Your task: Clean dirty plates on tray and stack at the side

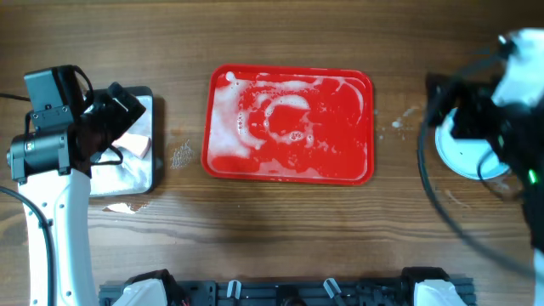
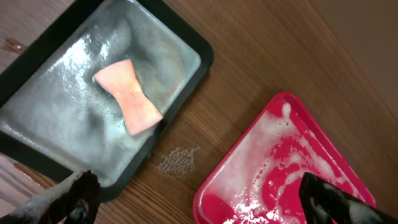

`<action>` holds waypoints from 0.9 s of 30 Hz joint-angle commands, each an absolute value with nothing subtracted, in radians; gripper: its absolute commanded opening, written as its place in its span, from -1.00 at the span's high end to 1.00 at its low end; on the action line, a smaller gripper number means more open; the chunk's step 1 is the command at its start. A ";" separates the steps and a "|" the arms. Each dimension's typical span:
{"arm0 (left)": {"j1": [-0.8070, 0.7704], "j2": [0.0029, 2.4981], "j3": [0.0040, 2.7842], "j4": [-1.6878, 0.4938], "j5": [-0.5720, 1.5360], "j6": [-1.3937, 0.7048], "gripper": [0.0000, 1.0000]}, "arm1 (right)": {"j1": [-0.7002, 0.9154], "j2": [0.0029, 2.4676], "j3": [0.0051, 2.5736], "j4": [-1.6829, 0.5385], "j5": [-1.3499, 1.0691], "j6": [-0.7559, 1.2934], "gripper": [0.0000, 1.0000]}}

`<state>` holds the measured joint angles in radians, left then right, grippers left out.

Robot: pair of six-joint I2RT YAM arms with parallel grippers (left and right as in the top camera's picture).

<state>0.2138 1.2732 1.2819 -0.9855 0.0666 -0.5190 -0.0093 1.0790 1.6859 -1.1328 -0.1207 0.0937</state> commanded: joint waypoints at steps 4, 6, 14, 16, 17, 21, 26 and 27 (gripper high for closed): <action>0.208 1.275 1.278 -0.984 0.088 -0.535 -1.00 | -0.008 0.963 1.696 -1.185 -0.105 0.112 -1.00; 0.208 1.275 1.278 -0.984 0.088 -0.535 -1.00 | -0.008 0.957 1.696 -1.205 -0.104 0.104 -1.00; 0.208 1.275 1.278 -0.984 0.088 -0.535 -1.00 | -0.007 0.966 1.637 -1.127 -0.059 0.115 -0.99; 0.208 1.275 1.278 -0.984 0.088 -0.535 -1.00 | -0.007 0.917 1.533 -0.976 -0.059 0.115 -1.00; 0.208 1.275 1.278 -0.984 0.088 -0.535 -1.00 | -0.007 0.871 1.446 -0.884 -0.063 0.117 -0.99; 0.208 1.275 1.278 -0.984 0.088 -0.535 -1.00 | -0.007 0.678 1.097 -0.604 -0.068 0.168 -0.99; 0.208 1.275 1.278 -0.984 0.088 -0.535 -1.00 | 0.010 0.418 0.623 -0.284 -0.066 0.239 -1.00; 0.208 1.275 1.278 -0.984 0.088 -0.535 -1.00 | 0.019 0.379 0.554 -0.240 -0.066 0.239 -1.00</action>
<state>0.2138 1.2736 1.2816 -0.9867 0.0776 -0.5228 -0.0048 0.4778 0.7345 -0.3229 -0.0769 0.1959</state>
